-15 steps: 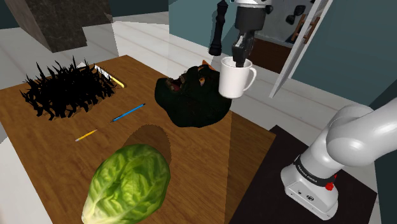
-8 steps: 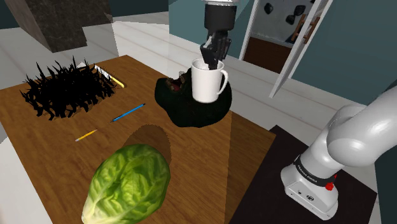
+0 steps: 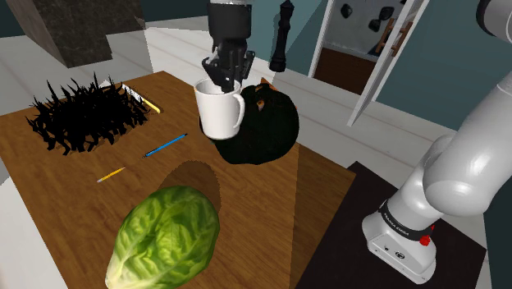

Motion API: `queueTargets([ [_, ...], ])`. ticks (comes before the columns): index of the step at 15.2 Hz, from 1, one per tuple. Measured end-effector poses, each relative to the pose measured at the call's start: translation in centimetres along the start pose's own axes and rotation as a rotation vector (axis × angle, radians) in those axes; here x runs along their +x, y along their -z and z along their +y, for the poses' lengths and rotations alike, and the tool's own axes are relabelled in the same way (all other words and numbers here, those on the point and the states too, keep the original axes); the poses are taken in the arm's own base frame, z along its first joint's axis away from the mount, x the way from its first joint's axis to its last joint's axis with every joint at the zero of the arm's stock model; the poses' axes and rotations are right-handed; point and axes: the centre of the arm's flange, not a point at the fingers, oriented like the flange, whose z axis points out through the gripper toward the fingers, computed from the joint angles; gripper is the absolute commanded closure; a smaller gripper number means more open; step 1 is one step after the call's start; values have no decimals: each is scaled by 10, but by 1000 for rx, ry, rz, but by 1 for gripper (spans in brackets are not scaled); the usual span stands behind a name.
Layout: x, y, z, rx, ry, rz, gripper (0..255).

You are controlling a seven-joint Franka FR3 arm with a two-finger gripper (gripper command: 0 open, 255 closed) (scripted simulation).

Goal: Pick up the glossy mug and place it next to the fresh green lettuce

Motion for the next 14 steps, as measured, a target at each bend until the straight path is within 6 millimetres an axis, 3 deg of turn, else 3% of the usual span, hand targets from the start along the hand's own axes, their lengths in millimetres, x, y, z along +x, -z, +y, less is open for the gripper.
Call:
queueTargets([
  [3, 15, -5, -19, 1, -1, 0, 255],
  [14, 21, -63, -19, 1, -2, 0, 255],
])
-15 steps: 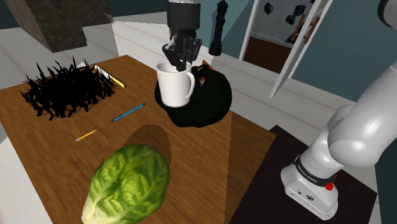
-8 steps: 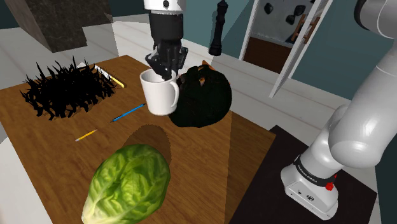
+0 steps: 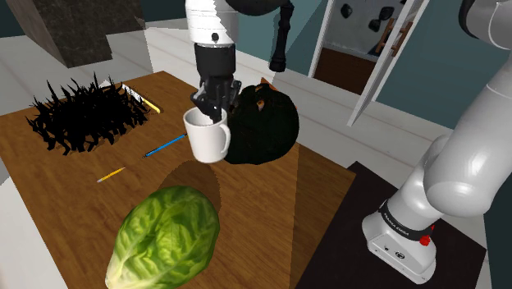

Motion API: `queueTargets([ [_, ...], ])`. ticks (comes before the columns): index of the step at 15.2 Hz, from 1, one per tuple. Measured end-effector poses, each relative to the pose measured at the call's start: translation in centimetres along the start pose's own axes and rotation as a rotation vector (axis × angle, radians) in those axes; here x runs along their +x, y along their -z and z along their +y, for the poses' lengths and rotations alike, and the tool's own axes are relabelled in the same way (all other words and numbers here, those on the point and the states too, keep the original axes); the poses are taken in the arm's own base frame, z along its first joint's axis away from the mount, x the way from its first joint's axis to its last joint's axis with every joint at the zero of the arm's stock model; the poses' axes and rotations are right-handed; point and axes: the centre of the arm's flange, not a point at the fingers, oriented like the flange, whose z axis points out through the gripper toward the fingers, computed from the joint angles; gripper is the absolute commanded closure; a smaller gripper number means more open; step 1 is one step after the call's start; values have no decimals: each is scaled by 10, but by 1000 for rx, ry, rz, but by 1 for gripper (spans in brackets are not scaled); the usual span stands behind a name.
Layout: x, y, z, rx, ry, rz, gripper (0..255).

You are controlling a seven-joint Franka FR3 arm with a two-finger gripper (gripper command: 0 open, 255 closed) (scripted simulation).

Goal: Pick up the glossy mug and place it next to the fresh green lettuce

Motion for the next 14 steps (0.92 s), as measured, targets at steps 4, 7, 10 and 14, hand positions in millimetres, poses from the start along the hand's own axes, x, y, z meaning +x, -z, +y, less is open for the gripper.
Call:
queueTargets([
  [4, 2, -20, 2, 0, 0, 0, 255],
  [7, 4, -36, 3, 0, 0, 0, 255],
  [10, 6, -52, 3, 0, 0, 0, 255],
  [14, 7, -73, 5, 0, 0, 0, 255],
])
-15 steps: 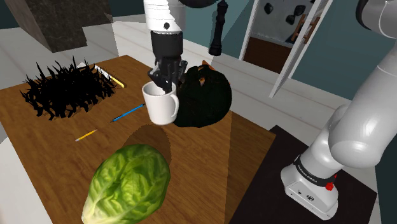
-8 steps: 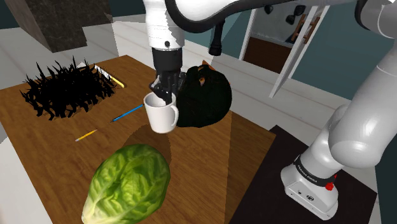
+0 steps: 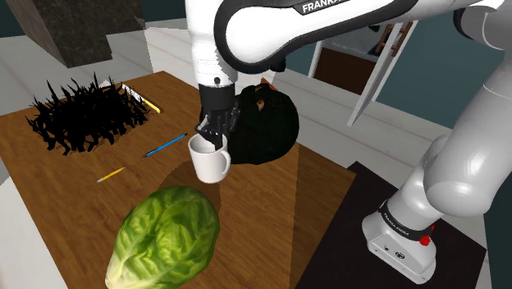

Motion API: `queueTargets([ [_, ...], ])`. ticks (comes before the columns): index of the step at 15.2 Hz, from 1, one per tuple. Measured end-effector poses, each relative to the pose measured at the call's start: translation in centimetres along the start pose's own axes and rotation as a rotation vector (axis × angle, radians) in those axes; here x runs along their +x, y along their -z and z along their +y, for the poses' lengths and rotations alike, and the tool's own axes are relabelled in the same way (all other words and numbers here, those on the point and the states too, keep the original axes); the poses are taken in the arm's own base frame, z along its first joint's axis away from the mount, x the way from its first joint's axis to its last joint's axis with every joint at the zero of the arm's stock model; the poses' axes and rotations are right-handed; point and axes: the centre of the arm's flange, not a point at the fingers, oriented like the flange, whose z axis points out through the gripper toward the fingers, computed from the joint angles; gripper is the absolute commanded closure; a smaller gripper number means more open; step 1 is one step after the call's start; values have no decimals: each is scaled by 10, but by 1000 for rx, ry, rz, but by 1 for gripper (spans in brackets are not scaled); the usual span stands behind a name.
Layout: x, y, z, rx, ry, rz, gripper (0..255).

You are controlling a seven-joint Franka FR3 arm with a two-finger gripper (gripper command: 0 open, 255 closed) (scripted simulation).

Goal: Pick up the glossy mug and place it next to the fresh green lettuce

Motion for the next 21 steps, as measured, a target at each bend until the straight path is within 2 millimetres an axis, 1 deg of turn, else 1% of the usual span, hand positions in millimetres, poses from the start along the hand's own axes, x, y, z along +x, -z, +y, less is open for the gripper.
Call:
queueTargets([
  [16, 9, -83, 4, 0, 0, 0, 255],
  [21, 9, -95, 1, 4, 7, 10, 255],
])
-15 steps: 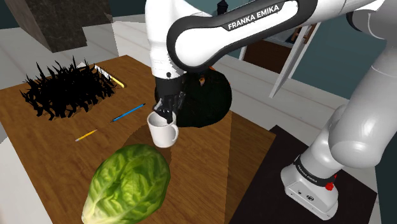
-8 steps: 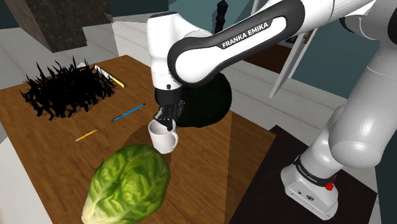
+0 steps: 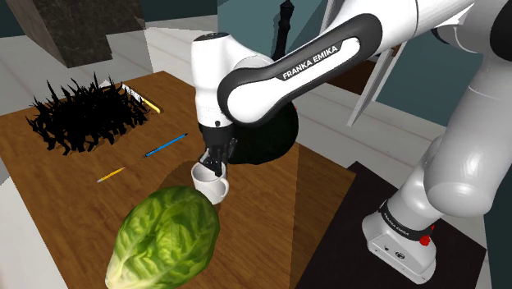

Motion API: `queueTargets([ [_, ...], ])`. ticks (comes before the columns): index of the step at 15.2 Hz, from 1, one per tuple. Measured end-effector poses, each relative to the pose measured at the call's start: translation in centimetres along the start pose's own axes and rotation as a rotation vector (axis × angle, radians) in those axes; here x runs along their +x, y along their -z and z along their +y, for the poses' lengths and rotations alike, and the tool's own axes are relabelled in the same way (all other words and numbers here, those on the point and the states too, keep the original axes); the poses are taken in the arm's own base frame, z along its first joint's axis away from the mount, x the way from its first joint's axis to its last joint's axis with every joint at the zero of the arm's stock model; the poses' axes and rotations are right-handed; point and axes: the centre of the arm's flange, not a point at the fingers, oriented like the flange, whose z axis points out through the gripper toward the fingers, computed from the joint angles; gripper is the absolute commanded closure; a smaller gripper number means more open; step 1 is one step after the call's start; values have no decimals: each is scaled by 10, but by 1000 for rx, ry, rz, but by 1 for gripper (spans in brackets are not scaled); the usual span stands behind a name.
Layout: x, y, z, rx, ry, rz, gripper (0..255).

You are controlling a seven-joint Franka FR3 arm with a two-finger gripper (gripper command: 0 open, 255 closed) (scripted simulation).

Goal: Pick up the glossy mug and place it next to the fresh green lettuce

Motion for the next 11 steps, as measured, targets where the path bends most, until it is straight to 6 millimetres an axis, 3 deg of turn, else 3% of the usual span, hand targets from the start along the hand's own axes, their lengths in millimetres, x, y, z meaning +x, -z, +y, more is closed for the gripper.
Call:
queueTargets([
  [3, 0, -1, 0, 0, 0, 0, 255],
  [4, 0, -1, 0, -1, -1, -2, 0],
  [11, 1, 2, 3, -2, -6, -9, 0],
])
